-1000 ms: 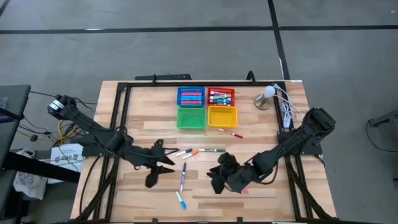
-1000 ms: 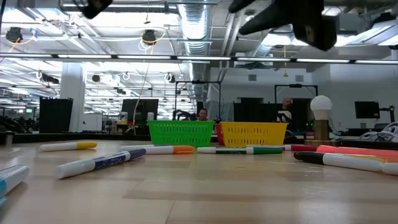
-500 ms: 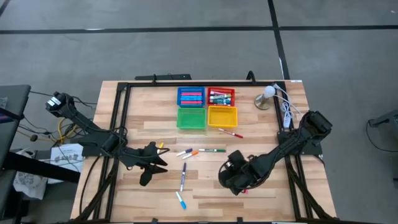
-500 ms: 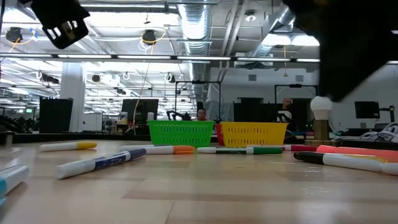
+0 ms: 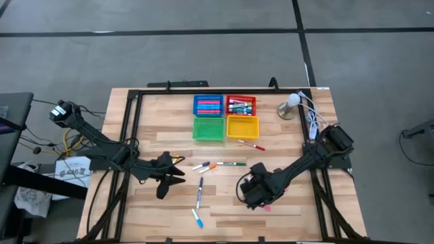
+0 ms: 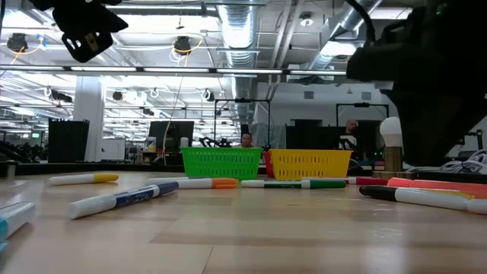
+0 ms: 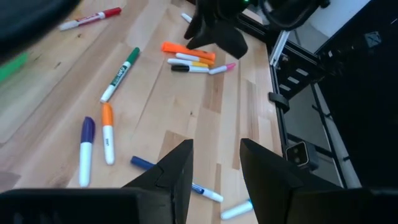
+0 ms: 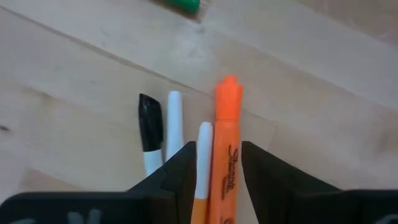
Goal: Pick & Place Markers
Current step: Put the orange highlighter into the blue bin
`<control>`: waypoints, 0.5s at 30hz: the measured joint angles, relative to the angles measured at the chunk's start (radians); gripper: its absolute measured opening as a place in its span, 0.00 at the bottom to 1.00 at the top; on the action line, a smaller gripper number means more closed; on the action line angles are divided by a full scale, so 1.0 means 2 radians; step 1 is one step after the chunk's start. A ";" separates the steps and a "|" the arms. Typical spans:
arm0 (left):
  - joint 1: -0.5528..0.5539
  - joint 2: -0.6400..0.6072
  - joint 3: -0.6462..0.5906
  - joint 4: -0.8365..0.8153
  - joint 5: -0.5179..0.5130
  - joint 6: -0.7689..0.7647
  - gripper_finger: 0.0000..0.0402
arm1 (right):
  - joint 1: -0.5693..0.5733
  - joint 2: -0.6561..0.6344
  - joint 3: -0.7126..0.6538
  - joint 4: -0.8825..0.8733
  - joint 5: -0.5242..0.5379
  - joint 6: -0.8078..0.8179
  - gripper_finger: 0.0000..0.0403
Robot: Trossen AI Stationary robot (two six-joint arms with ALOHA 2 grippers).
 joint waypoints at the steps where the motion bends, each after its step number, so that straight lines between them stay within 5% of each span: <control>1: 0.000 0.000 0.000 0.000 0.000 0.000 0.33 | 0.000 0.003 0.000 0.000 0.001 -0.007 0.31; 15: 0.000 0.000 0.000 0.003 0.000 0.000 0.33 | -0.030 0.010 -0.050 0.063 0.009 -0.077 0.39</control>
